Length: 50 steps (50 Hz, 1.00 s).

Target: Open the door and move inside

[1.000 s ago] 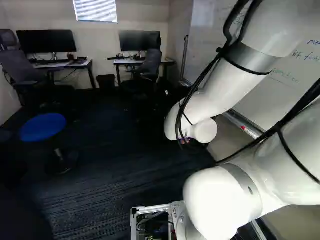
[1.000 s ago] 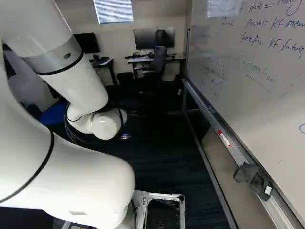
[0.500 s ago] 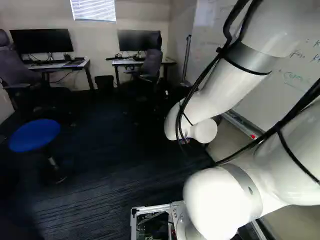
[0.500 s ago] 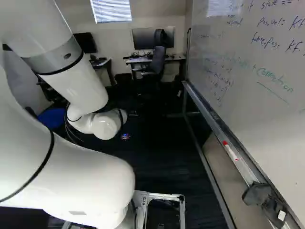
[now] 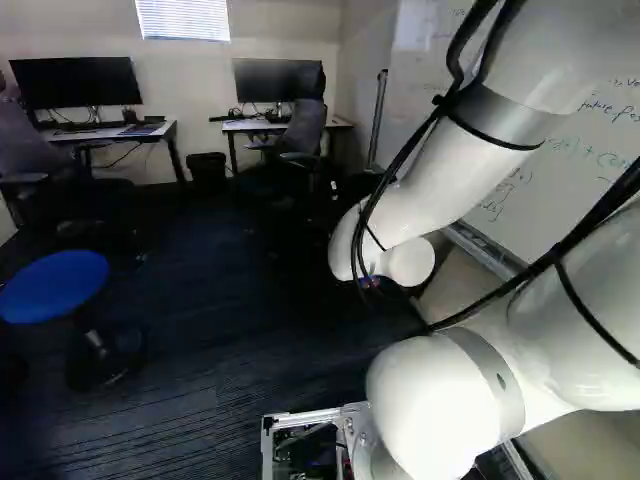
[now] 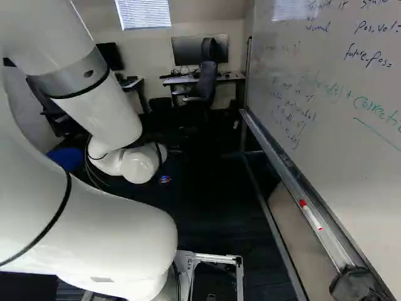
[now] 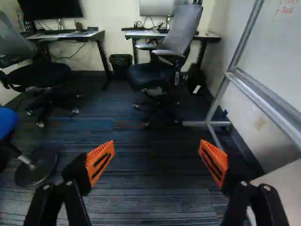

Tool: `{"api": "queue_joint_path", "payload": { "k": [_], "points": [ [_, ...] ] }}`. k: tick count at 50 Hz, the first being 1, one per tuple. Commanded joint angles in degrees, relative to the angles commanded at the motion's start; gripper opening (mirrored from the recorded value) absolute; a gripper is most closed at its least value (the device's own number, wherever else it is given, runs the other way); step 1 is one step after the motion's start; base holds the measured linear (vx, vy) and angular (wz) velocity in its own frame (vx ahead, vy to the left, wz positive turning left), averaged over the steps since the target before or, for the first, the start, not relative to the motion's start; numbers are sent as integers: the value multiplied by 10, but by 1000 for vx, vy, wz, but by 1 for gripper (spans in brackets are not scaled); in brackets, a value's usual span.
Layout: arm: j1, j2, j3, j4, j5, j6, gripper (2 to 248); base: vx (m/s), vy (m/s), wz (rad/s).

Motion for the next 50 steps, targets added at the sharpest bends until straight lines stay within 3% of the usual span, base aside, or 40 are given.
{"api": "queue_joint_path", "payload": {
  "k": [50],
  "points": [
    [-2, 0, 1, 1, 2, 0, 247, 10, 0, 0]
  ]
}}
